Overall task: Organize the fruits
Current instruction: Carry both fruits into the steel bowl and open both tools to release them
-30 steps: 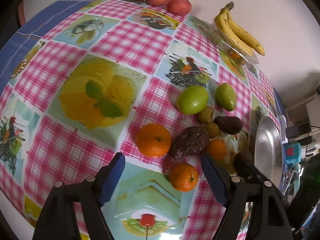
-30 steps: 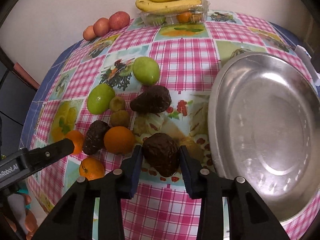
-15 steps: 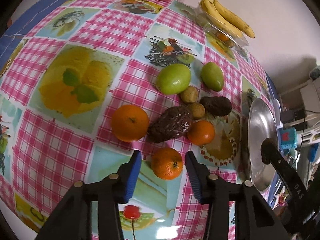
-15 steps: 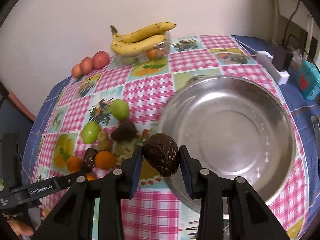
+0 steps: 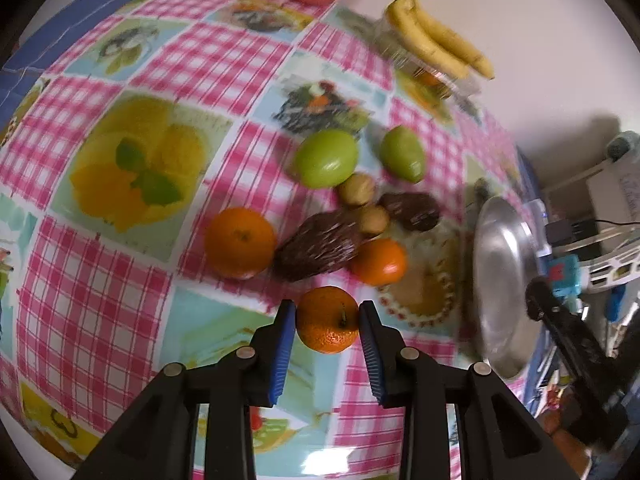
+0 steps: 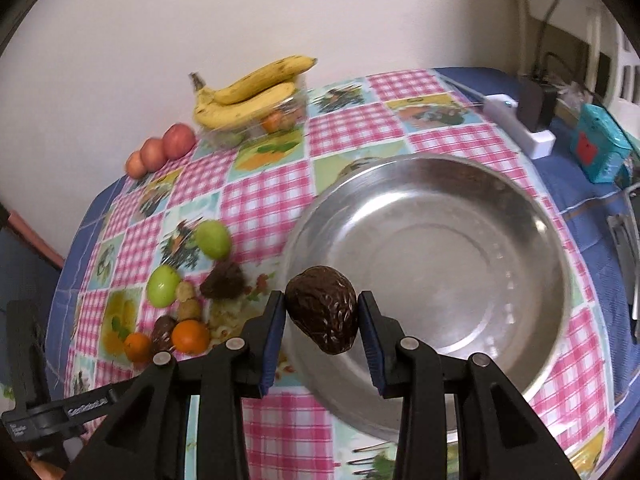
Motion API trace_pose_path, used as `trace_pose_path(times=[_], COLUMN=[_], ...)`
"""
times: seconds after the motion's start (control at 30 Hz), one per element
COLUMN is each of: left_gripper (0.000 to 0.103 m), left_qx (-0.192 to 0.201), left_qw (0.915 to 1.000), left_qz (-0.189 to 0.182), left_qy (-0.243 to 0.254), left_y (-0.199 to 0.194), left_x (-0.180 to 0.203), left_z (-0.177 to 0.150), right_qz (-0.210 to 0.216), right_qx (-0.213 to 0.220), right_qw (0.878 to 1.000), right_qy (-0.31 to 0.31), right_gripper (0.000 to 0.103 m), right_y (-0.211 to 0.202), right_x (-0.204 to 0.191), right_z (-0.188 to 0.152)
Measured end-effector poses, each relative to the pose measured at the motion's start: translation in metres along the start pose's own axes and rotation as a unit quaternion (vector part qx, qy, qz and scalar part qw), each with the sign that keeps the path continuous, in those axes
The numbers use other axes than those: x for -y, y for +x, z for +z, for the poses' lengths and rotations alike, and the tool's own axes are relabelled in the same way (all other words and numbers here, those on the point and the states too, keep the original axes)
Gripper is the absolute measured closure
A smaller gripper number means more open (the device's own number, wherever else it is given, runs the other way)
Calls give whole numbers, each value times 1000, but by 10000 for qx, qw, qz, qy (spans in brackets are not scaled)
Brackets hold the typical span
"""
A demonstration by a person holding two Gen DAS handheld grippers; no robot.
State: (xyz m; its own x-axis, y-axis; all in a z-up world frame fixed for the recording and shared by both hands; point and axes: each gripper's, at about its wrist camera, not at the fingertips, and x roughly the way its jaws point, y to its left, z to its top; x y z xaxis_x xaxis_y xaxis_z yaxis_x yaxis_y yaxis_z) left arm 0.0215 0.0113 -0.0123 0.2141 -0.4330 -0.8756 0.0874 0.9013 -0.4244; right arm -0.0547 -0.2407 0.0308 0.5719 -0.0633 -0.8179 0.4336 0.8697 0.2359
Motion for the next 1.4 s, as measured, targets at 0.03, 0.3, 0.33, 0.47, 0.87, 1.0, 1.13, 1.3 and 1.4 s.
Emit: trace_pose_path(times=[0.03, 0.3, 0.33, 0.47, 0.87, 1.0, 1.13, 1.3, 1.4], left_gripper=[69, 69, 69, 69, 69, 69, 68, 68, 68], left_qx=[40, 210, 189, 18, -383, -452, -456, -537, -547], left_qw=[10000, 9950, 9939, 9891, 9838, 9838, 9843, 9849, 9850], left_qz=[-63, -542, -603, -754, -629, -598, -646, -827, -826], left_qy=[32, 810, 907, 1267, 1634, 1629, 1580, 1421, 1411], left_y=[-3, 0, 5, 31, 98, 107, 112, 111, 108], left_x=[3, 78, 88, 129, 171, 173, 173, 167, 167], left_z=[0, 18, 20, 22, 18, 18, 18, 21, 20], right_qz=[-216, -941, -980, -1056, -1142, -1187, -1180, -1173, -1183], right_qx=[66, 147, 126, 15, -226, -195, -197, -187, -184], right_qw=[9997, 9932, 9924, 9891, 9851, 9852, 9855, 9854, 9853], right_qy=[60, 664, 739, 1022, 1266, 1224, 1205, 1219, 1219], right_gripper=[65, 65, 65, 65, 65, 65, 65, 65, 65], right_y=[-2, 4, 6, 13, 32, 35, 36, 38, 37], right_x=[7, 63, 70, 91, 118, 120, 120, 120, 121], right_z=[2, 16, 18, 17, 13, 14, 14, 15, 15])
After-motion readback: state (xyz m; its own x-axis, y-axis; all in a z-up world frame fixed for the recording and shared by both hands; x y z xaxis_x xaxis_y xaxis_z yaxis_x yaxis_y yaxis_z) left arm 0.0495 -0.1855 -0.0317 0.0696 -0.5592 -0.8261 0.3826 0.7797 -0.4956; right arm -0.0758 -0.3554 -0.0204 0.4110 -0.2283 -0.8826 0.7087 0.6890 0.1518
